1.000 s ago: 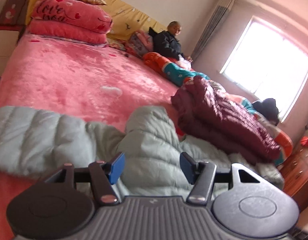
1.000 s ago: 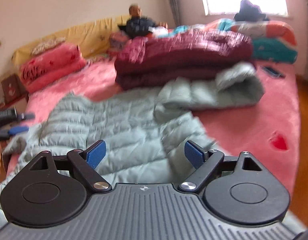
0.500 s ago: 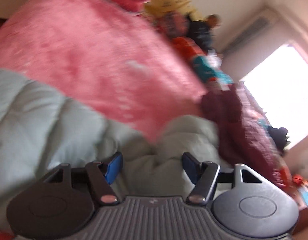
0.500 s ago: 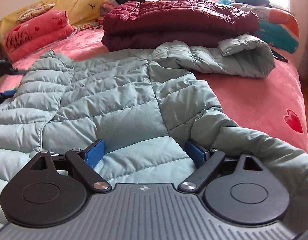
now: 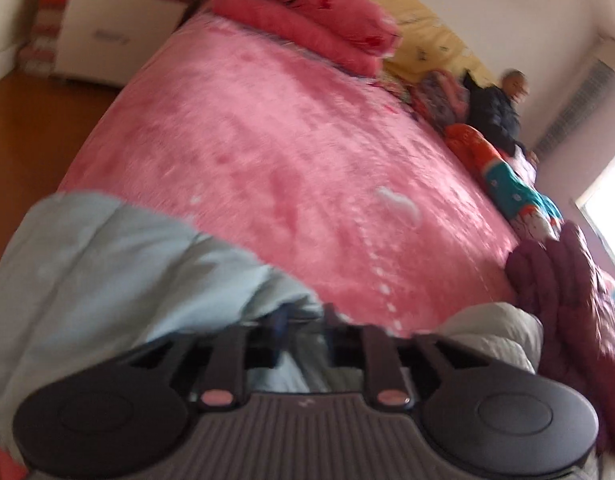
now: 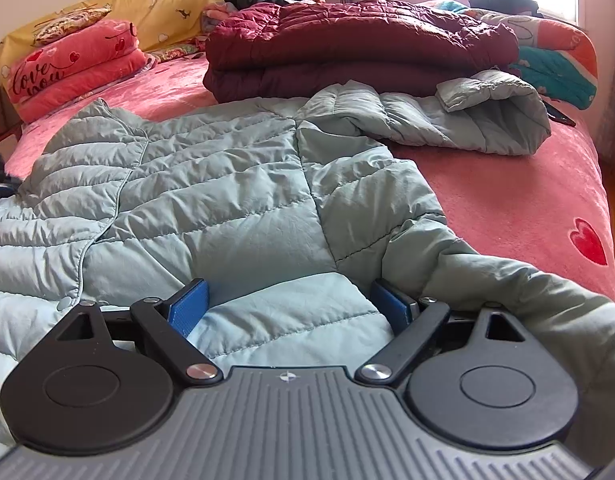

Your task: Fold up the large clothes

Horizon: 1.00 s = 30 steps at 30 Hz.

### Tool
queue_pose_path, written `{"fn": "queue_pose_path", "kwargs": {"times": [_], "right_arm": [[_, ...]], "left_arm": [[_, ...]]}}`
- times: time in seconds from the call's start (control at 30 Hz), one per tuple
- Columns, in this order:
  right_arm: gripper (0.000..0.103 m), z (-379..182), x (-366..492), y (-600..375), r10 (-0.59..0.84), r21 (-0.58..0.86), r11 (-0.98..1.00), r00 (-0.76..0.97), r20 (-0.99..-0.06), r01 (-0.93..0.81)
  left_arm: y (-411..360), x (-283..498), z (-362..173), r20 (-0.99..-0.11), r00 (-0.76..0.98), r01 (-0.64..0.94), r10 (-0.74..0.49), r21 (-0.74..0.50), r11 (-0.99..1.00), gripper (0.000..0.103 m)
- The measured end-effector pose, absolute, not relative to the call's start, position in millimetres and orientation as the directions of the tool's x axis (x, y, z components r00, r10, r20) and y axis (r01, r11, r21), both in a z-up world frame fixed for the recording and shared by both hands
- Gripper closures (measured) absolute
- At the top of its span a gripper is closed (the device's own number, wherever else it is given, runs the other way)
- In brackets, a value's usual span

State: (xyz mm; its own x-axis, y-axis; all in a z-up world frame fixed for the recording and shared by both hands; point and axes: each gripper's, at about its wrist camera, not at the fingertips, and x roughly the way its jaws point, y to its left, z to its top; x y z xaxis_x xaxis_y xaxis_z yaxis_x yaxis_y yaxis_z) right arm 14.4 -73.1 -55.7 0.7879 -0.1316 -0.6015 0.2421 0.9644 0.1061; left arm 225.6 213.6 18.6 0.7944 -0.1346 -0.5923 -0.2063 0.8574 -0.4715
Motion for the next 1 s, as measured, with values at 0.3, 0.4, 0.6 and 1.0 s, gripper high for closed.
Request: {"fn": "queue_pose_path", "kwargs": {"times": [0.3,0.4,0.6,1.0], "right_arm": [[0.0,-57.4,15.4,-74.6,-0.12,0.118,0.964,0.79,-0.602,0.237],[0.0,-57.7,16.9,-74.2,-0.118,0.119,0.965,0.79,-0.602,0.235],[0.0,-59.0,19.9,-71.9,-0.116,0.12,0.965,0.792,-0.599,0.232],[0.0,-60.2,23.6,-69.4,-0.12,0.117,0.965,0.793,-0.598,0.234]], "left_arm": [[185.5,245.3,38.1,-0.616,0.768,0.104,-0.174,-0.147,0.984,0.041],[186.8,256.3,35.6,-0.642,0.741,0.167,-0.197,-0.108,0.98,0.041],[174.5,265.9,15.3,-0.721,0.648,0.3,-0.248,-0.058,0.952,0.028],[162.5,251.1,14.6,-0.706,0.649,0.377,-0.281,-0.022,0.926,0.043]]}}
